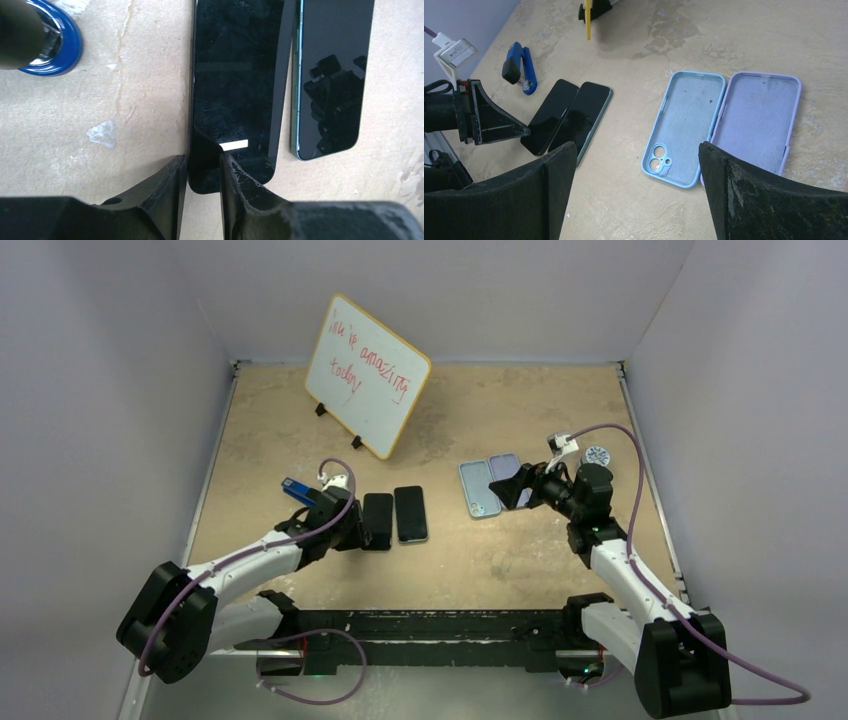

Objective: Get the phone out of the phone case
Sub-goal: Adjust the phone at the center of the board.

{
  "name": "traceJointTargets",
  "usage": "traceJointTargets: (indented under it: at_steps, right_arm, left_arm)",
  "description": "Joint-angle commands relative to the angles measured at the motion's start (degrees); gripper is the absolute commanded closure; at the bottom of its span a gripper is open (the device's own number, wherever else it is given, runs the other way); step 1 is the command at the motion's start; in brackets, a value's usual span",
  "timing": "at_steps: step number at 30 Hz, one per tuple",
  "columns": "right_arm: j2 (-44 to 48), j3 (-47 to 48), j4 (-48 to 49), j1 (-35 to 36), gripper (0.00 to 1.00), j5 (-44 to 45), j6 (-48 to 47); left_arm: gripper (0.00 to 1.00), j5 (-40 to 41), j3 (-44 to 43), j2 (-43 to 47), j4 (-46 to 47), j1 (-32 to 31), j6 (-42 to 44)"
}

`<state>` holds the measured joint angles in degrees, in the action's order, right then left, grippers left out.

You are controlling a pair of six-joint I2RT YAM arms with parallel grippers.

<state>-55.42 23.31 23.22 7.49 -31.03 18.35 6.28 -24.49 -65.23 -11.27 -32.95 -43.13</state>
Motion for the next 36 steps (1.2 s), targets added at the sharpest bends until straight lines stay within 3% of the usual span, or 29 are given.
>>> traceJointTargets:
  at_steps: [1,22,32,36]
  right_arm:
    - [1.12,0.68,0.81,0.22,0.08,0.09,-0.87]
    - [0.98,0.51,1.04,0.26,0.08,0.45,-0.78]
    - [0.58,0.33,1.7,0.25,0.08,0.35,-0.43]
    - [0.57,0.69,0.98,0.25,0.08,0.84,0.54]
  left_arm:
    - [0.7,-3.85,0.74,0.52,4.69,0.34,-1.16]
    - [0.7,-2.06,0.25,-3.49,10.39,0.34,-0.45]
    - [0.64,-0.42,-1.66,-2.44,9.14,0.34,1.87]
    - [0.55,0.54,-2.7,-1.12,7.39,0.35,2.44]
